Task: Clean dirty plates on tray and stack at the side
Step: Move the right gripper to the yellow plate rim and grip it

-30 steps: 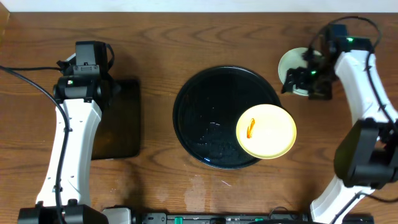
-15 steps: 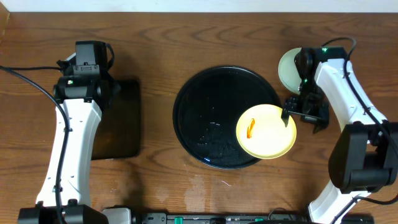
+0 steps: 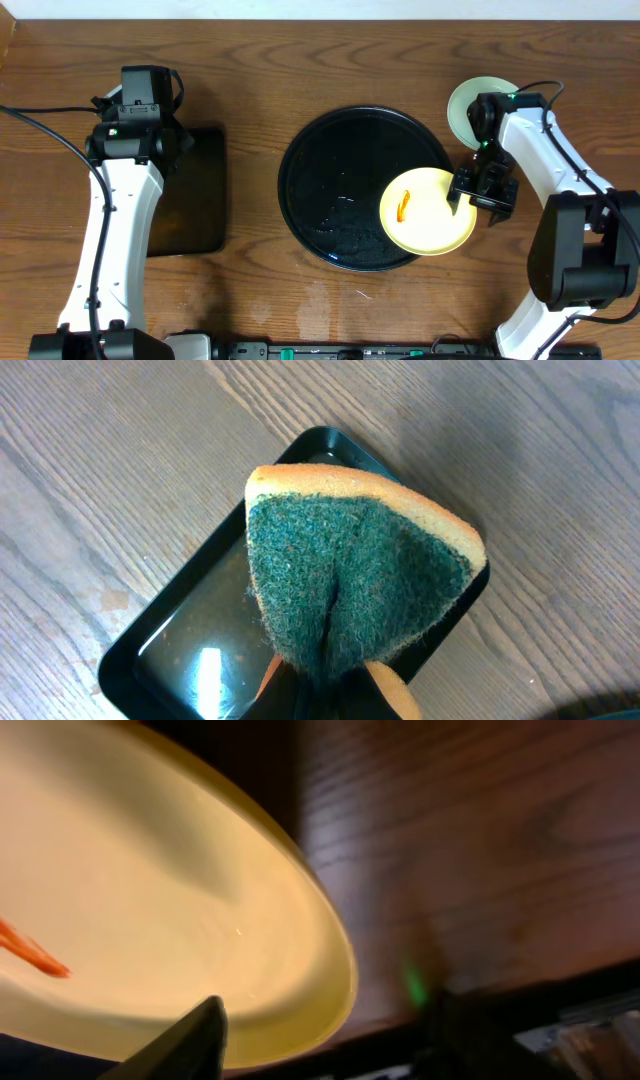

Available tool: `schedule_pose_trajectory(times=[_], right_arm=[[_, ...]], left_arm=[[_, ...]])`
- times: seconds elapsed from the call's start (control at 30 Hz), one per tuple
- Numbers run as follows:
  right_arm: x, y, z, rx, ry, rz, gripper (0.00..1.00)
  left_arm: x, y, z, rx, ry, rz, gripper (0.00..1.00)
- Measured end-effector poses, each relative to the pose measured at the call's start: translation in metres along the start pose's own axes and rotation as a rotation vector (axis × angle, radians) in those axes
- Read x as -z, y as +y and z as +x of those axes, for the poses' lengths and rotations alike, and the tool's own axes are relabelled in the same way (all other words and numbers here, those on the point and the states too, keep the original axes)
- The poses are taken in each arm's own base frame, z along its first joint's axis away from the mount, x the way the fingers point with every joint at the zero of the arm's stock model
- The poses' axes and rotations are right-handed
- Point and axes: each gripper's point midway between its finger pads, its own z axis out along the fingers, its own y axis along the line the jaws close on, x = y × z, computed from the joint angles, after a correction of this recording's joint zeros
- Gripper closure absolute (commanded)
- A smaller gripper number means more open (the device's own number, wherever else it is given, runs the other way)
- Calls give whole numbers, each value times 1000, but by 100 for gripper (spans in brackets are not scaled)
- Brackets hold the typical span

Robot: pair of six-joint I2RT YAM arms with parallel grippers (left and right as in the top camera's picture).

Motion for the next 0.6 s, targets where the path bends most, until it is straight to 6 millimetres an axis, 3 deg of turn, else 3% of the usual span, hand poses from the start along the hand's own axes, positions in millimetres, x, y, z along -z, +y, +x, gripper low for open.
schedule_pose_trajectory(times=[0.13,0.23,0.4,0.6], right_arm=[[-10,3,3,9,8,1,47],[-17,4,6,9,22,-4,57],[-18,9,4,12,14,-28,61],[-19,11,6,19,20,-30,72]], left_arm=[[0,0,0,0,0,-1,93],[0,0,0,0,0,-1,92],[0,0,0,0,0,0,92],[0,0,0,0,0,0,93]])
